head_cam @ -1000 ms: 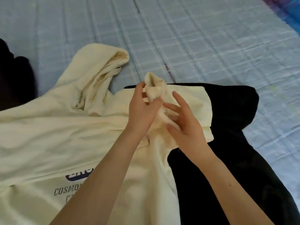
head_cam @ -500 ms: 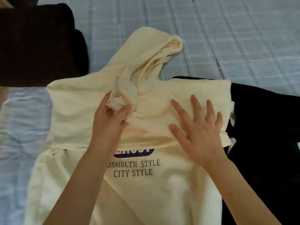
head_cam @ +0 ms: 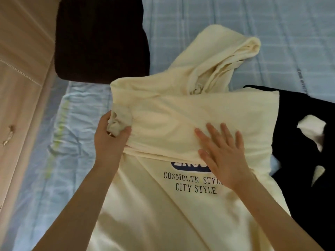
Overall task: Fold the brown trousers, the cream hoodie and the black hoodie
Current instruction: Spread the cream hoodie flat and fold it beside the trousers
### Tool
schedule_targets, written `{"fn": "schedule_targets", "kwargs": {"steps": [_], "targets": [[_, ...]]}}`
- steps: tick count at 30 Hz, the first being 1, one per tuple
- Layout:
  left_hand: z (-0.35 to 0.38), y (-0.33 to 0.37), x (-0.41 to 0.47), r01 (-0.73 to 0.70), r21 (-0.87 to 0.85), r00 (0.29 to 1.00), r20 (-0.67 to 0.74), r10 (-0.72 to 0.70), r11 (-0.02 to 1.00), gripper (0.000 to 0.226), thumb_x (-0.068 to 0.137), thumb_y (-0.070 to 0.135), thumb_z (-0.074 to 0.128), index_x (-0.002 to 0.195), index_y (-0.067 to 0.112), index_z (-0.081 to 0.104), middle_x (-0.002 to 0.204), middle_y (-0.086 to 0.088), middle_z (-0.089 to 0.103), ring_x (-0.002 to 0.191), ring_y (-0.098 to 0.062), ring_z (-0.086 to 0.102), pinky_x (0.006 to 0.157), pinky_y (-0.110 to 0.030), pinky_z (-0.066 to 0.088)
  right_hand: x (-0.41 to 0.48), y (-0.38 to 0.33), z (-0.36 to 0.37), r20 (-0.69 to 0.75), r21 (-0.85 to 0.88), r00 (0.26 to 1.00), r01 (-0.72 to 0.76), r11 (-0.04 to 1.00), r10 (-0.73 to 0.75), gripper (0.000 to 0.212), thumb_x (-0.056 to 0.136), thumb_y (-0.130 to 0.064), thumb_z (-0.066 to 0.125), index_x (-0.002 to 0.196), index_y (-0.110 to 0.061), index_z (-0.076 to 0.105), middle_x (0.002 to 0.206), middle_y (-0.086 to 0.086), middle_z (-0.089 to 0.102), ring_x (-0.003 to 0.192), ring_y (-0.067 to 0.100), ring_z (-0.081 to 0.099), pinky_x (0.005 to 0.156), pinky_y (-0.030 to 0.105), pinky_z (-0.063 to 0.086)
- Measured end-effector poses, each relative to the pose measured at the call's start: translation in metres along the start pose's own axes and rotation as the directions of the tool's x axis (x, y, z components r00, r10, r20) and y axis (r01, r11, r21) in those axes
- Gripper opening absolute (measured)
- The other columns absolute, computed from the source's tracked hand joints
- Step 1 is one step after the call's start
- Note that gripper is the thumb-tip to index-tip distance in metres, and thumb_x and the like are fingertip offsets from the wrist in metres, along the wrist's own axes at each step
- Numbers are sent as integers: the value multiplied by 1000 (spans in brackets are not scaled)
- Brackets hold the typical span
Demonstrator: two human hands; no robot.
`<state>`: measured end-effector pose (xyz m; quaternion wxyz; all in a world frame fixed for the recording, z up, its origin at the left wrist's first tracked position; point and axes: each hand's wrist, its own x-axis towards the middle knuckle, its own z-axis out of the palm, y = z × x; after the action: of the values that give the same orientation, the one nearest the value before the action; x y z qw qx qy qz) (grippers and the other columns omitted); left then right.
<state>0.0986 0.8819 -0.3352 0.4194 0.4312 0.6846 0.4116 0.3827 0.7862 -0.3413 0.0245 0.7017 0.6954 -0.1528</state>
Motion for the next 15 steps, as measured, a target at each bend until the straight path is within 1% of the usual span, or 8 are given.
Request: {"fn": "schedule_targets", "kwargs": {"steps": [2, 3, 4, 6, 7, 9, 11, 15], "targets": [[-4, 5, 2, -69, 117, 993, -83, 79, 991, 60, 83, 14, 75, 135, 29, 49, 118, 16, 60, 114, -13, 59, 92, -29, 50, 4, 3, -9, -107, 30, 994, -14, 999, 17, 58, 101, -52, 21, 157, -39, 21, 164, -1, 26, 152, 32, 18, 119, 59, 14], [-5, 5, 3, -117, 269, 986, -85, 145, 956, 68, 84, 13, 72, 144, 24, 41, 131, 7, 54, 124, -20, 53, 99, -33, 46, 7, 8, -13, -169, 25, 985, -37, 999, 40, 57, 101, -50, 24, 157, -37, 26, 163, 0, 28, 151, 33, 20, 118, 59, 15], [-4, 7, 3, -212, 475, 965, -36, 260, 854, 75, 86, 13, 69, 151, 19, 31, 144, -5, 43, 133, -28, 43, 108, -40, 39, 12, 14, -16, -204, 17, 976, -76, 997, 78, 57, 101, -49, 25, 156, -35, 28, 163, 1, 28, 151, 35, 20, 117, 59, 14], [6, 9, 0, -534, 723, 804, 272, 530, 439, 70, 93, 23, 57, 155, 16, 25, 157, -17, 27, 144, -37, 26, 117, -52, 21, 24, 26, -20, -203, 9, 968, -148, 989, 147, 58, 100, -49, 22, 156, -34, 28, 164, 3, 25, 152, 35, 15, 118, 61, 10], [14, 6, 0, -680, 686, 684, 466, 562, 258, 62, 97, 29, 49, 155, 17, 28, 160, -14, 26, 147, -37, 22, 119, -55, 15, 30, 30, -18, -183, -5, 970, -164, 986, 160, 59, 100, -49, 21, 157, -35, 27, 165, 3, 24, 152, 35, 14, 119, 62, 9], [25, -4, 5, -818, 569, 535, 703, 469, 80, 55, 101, 40, 36, 154, 22, 34, 162, -4, 26, 151, -31, 17, 121, -54, 11, 38, 35, -7, -160, -36, 976, -156, 987, 148, 58, 100, -50, 19, 157, -37, 23, 165, 2, 23, 153, 33, 13, 119, 62, 7], [27, -24, 18, -828, 560, 530, 768, 358, 25, 55, 103, 47, 28, 155, 27, 31, 163, 1, 22, 152, -25, 12, 121, -54, 11, 41, 40, 6, -158, -46, 979, -140, 989, 132, 57, 102, -52, 18, 157, -41, 19, 165, 0, 23, 153, 31, 14, 119, 60, 9], [22, -42, 33, -810, 586, 572, 773, 273, 40, 57, 103, 48, 23, 157, 31, 21, 165, 3, 16, 153, -20, 8, 120, -55, 10, 42, 45, 15, -116, -39, 981, -159, 986, 154, 55, 102, -53, 12, 157, -45, 12, 166, -5, 20, 154, 26, 12, 120, 55, 12]]}}
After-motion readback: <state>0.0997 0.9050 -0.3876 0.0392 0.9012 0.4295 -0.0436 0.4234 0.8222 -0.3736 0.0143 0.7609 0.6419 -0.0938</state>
